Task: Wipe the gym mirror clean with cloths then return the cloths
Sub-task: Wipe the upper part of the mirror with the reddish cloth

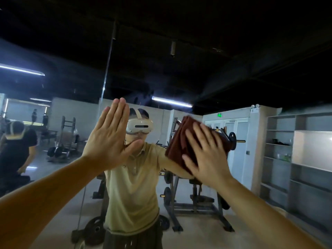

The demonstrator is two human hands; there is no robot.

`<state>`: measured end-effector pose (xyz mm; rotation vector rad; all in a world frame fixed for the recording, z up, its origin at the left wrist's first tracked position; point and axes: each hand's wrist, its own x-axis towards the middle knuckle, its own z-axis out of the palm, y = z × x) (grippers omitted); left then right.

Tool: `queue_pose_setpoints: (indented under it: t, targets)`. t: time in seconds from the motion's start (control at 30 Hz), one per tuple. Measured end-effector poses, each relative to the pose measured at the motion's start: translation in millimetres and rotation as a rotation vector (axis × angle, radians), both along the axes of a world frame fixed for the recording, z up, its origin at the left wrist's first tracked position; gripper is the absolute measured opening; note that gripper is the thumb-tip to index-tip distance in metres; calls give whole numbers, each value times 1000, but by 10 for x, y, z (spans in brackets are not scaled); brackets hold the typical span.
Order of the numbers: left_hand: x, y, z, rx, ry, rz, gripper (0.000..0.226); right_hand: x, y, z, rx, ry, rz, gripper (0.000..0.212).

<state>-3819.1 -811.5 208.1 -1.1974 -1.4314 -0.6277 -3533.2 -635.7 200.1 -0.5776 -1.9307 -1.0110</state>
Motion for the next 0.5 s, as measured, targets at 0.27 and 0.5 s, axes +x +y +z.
queue_pose_setpoints:
  t: [0.27,0.5]
  targets:
    - [-10,25,1,-15,9,17,100,-783,-416,220,-198,487,13,64]
    - [-73,103,-18,48,38,37,100,-932,-562,-867,-204,258,163,65]
